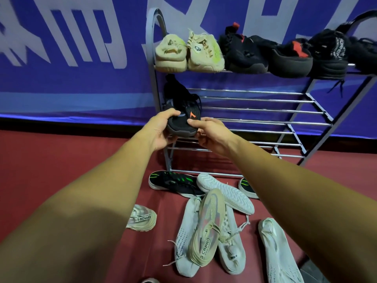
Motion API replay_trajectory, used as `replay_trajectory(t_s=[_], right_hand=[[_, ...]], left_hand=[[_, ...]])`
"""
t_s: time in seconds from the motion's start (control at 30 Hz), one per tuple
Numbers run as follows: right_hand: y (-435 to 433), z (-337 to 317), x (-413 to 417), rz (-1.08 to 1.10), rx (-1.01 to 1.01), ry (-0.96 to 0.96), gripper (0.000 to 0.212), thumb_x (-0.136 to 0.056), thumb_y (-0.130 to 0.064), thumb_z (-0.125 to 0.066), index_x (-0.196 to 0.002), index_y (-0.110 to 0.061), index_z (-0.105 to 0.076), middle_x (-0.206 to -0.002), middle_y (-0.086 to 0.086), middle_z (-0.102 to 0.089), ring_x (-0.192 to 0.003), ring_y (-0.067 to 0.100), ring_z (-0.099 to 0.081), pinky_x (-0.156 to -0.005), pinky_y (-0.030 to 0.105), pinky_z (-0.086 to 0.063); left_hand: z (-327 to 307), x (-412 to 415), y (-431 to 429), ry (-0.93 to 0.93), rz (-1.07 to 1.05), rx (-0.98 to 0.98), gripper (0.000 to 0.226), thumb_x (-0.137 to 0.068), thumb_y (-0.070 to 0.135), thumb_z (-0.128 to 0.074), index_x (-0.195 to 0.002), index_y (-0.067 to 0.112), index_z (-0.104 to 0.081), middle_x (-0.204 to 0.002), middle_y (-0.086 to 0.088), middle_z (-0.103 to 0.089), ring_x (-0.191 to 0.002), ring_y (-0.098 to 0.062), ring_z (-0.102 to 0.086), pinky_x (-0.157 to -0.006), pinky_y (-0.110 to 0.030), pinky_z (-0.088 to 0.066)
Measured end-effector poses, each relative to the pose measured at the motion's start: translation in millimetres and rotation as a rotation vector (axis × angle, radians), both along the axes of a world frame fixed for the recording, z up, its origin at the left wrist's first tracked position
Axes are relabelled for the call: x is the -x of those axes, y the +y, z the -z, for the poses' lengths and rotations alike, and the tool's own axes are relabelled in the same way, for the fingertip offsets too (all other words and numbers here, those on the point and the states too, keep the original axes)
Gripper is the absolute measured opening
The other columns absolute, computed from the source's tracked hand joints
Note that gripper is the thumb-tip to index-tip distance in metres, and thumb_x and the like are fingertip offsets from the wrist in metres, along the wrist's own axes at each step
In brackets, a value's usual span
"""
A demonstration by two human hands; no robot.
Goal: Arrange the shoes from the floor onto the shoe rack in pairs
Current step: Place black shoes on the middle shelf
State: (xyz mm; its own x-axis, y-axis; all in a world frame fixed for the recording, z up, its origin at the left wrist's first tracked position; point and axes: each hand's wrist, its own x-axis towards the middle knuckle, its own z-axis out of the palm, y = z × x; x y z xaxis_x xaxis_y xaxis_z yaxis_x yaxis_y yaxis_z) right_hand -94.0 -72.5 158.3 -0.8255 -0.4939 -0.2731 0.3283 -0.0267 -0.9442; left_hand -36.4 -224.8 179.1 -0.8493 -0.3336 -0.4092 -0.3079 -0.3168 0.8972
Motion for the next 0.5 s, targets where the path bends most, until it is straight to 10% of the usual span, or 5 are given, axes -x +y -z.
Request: replay_trajectory(t_s=[0.5], right_hand=[[-44.8,18.1,18.5,0.171,0.101,-0.017,0.014,-0.095,-0.012,-0.066,-0.108,-0.015,-0.062,-0.081,0.001,-0.057,-0.057,0.008,-0.043,-0.047,0.02,-0.027]], left_hand=[[23.2,15.1,-26.4,0.011,-0.135,-0.068,0.014,-0.079,0.005,-0.068,-0.085,0.014,-0.059,-0.092,-0.007,-0.06,-0.071,-0.013,-0.053,-0.057,-0.023,-0.036]])
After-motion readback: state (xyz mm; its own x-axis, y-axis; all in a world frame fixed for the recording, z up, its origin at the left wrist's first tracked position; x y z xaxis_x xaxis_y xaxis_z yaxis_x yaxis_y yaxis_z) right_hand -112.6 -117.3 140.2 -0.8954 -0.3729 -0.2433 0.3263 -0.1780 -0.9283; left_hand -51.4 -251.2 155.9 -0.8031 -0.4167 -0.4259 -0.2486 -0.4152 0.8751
